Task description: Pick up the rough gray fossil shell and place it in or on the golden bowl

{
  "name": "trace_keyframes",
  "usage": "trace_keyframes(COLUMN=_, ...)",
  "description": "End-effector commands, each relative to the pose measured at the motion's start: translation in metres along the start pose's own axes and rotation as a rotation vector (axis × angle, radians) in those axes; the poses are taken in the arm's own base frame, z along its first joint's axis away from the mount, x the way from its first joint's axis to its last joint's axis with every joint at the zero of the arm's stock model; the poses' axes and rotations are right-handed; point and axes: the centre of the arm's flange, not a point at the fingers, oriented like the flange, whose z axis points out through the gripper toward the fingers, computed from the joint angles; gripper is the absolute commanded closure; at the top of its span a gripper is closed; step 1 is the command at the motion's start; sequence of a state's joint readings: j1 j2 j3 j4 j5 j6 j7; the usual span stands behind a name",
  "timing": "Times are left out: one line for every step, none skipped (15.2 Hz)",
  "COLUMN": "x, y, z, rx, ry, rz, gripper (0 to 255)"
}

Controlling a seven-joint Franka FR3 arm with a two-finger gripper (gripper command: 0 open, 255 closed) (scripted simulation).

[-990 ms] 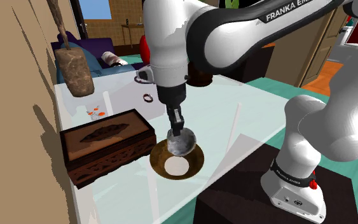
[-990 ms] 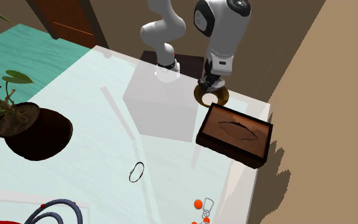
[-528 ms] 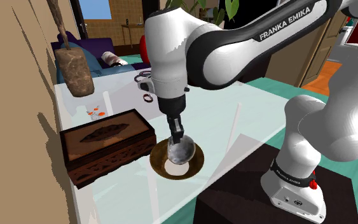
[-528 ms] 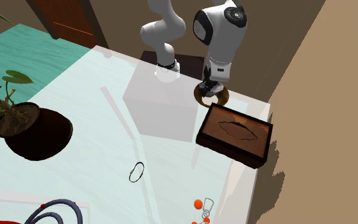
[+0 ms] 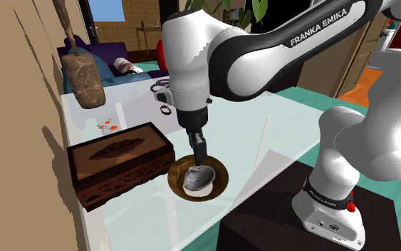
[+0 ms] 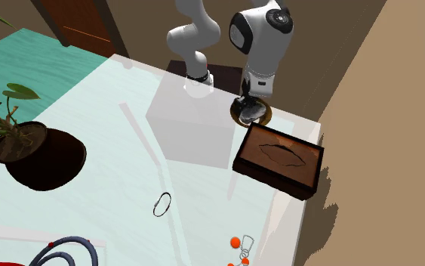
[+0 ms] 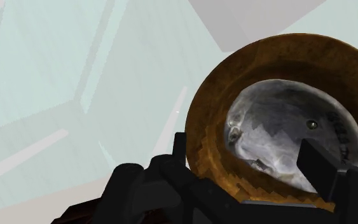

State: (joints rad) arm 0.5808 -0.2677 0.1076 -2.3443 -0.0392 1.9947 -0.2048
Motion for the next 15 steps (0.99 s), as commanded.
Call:
trace_keyframes(x=0.000, y=0.000, z=0.000, rx=0.000, ry=0.000, rz=0.000, gripper=0)
trace_keyframes(x=0.000, y=0.000, z=0.000, rx=0.000, ry=0.000, rz=0.000, gripper=0)
trace_keyframes(x=0.000, y=0.000, z=0.000, rx=0.000, ry=0.000, rz=0.000, gripper=0)
trace_keyframes(x=0.000, y=0.000, z=-0.013, rx=0.000, ry=0.000, rz=0.000, gripper=0)
trace_keyframes(x=0.000, y=0.000, z=-0.026, rx=0.000, ry=0.000, rz=0.000, gripper=0)
trace_keyframes(x=0.000, y=0.000, z=-0.040, rx=0.000, ry=0.000, rz=0.000, gripper=0)
trace_keyframes(x=0.000, y=0.000, z=-0.050, rx=0.000, ry=0.000, rz=0.000, gripper=0)
trace_keyframes(x=0.000, y=0.000, z=-0.050, rx=0.000, ry=0.000, rz=0.000, gripper=0)
trace_keyframes(x=0.000, y=0.000, z=-0.050, rx=0.000, ry=0.000, rz=0.000, gripper=0)
trace_keyframes(x=0.000, y=0.000, z=-0.050, rx=0.000, ry=0.000, rz=0.000, gripper=0)
trace_keyframes(x=0.000, y=0.000, z=-0.050, rx=0.000, ry=0.000, rz=0.000, gripper=0)
trace_keyframes(x=0.000, y=0.000, z=-0.050, rx=0.000, ry=0.000, rz=0.000, gripper=0)
trace_keyframes(x=0.000, y=0.000, z=-0.050, rx=0.000, ry=0.000, rz=0.000, gripper=0)
trace_keyframes(x=0.000, y=0.000, z=-0.050, rx=0.000, ry=0.000, rz=0.000, gripper=0)
trace_keyframes(x=0.000, y=0.000, z=-0.050, rx=0.000, ry=0.000, rz=0.000, gripper=0)
